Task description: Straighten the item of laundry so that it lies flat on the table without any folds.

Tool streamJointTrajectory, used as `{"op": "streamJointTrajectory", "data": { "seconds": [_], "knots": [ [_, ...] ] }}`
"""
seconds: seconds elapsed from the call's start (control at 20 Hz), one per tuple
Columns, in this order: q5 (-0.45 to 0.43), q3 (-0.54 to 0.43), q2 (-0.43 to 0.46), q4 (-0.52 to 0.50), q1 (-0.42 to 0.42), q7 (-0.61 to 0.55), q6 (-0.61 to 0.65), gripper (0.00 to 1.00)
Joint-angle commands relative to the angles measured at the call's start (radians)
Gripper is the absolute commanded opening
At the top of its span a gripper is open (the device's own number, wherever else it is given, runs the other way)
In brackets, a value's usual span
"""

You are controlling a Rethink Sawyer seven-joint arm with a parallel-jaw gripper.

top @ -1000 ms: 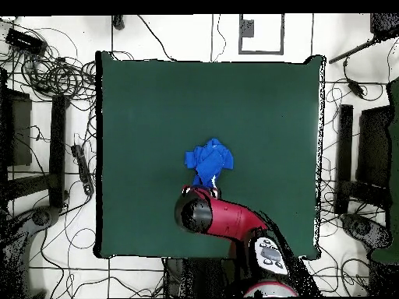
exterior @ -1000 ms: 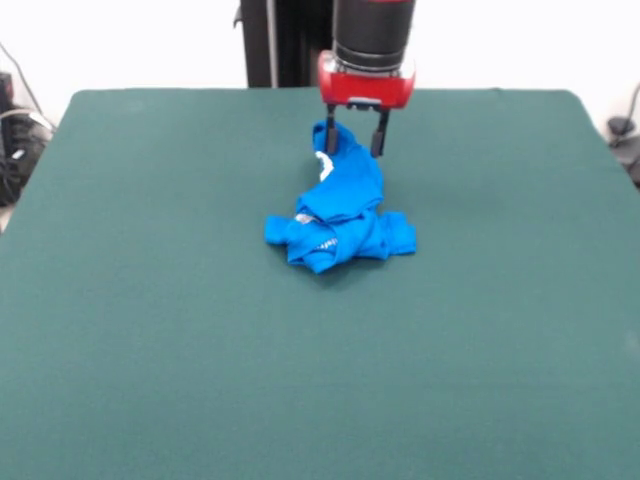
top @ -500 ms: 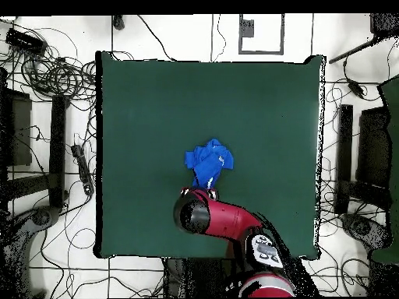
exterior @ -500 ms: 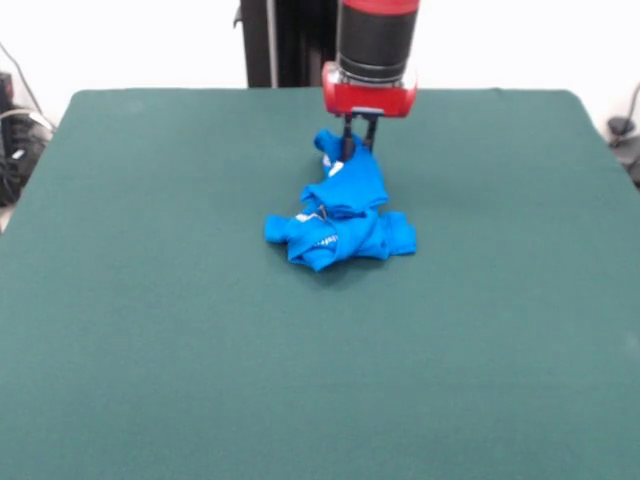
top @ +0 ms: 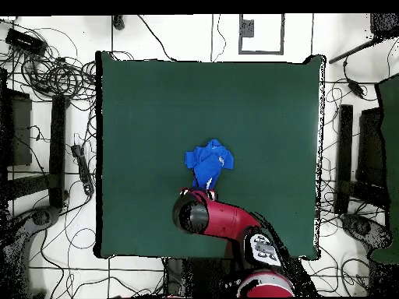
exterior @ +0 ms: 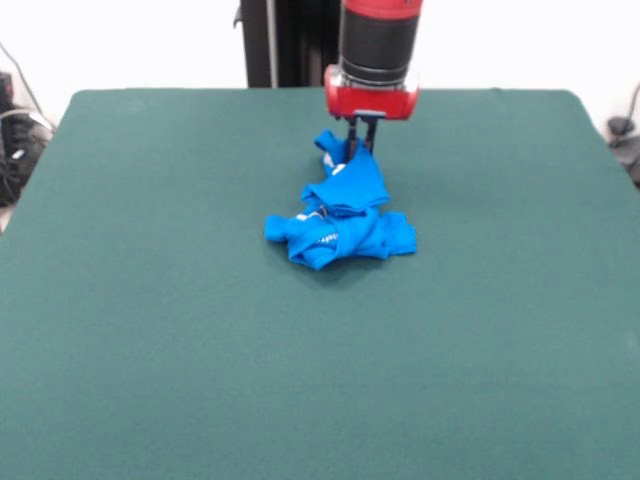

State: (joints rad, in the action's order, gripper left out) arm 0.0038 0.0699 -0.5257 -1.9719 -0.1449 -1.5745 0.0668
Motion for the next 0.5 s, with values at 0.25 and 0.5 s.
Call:
{"op": "streamJointTrajectory", "data": {
  "seconds": [0.25,0.5],
  "knots": [
    [0.054,-0.067,-0.246,-0.095,0.029,-0.192,0.2,0.0],
    [0.073,-0.058,-0.374,-0.102,0.022,-0.177,0.359,0.0]
  ]
}}
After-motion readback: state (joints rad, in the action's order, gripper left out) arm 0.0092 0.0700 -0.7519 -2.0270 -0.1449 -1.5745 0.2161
